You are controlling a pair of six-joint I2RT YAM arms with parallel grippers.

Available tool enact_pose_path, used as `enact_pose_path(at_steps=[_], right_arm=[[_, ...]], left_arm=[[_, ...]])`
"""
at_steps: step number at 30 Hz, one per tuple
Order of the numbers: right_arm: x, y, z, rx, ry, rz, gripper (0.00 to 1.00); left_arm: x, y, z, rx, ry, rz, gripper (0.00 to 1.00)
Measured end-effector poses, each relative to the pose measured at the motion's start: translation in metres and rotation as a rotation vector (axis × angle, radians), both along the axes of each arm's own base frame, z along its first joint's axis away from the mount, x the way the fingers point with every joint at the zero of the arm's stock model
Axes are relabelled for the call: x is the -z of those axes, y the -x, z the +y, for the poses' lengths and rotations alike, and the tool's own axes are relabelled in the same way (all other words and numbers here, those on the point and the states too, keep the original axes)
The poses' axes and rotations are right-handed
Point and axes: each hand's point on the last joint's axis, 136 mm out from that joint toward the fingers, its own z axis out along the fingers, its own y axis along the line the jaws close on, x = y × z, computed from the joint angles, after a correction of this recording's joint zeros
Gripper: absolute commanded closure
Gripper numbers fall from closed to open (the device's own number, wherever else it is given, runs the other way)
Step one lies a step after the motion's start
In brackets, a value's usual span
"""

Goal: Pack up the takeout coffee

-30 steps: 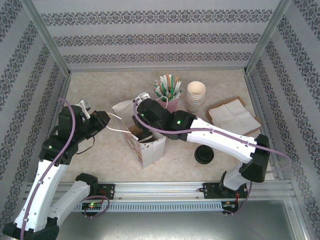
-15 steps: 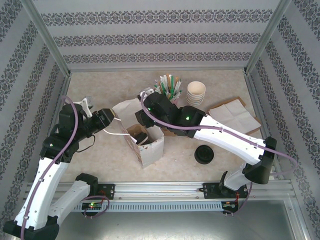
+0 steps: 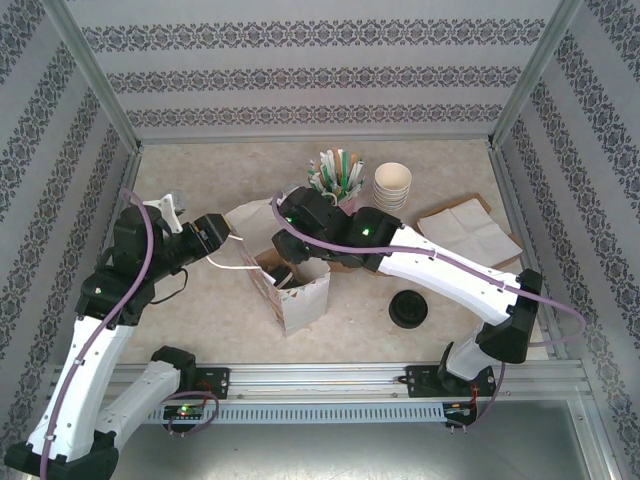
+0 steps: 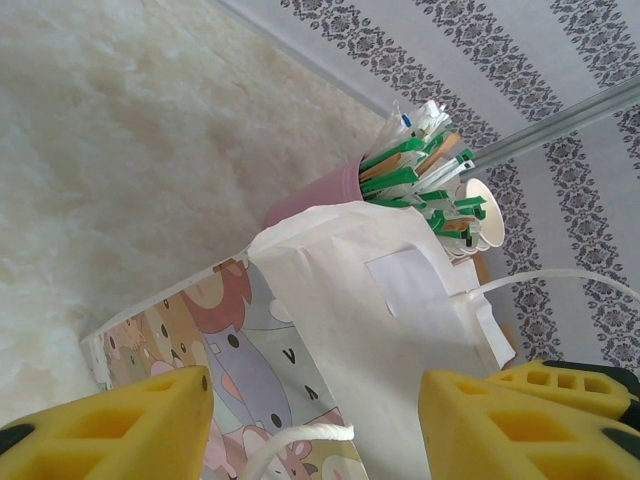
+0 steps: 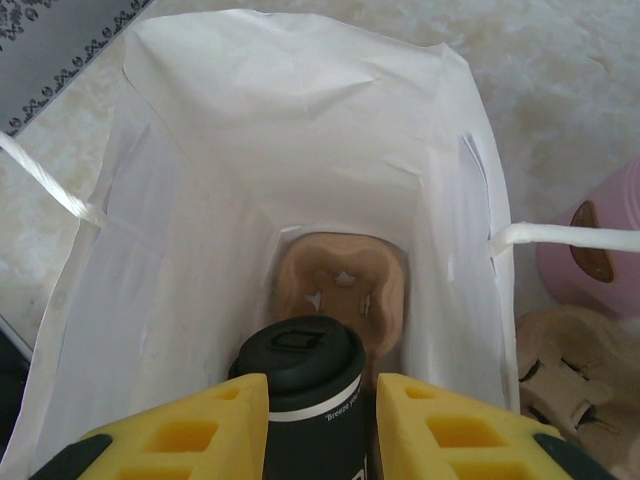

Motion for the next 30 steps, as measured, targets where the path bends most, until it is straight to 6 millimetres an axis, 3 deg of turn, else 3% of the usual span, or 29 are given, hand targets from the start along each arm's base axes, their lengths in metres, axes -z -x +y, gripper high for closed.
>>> enact_pose_path(at_steps=[20,30], right_arm=[[-0.0006,0.0069,-0.0042,-0.012,0.018,0.01,0.6],[0.003,0.0093,-0.0086,-0.007,0.037,0.026,0.64]], left_arm=[[0.0019,0.0026,0.0057,-0.01,-0.045,0.005,0.42],[0.0053,0.0017,0.006,0.002,-0.077,0.032,0.49]])
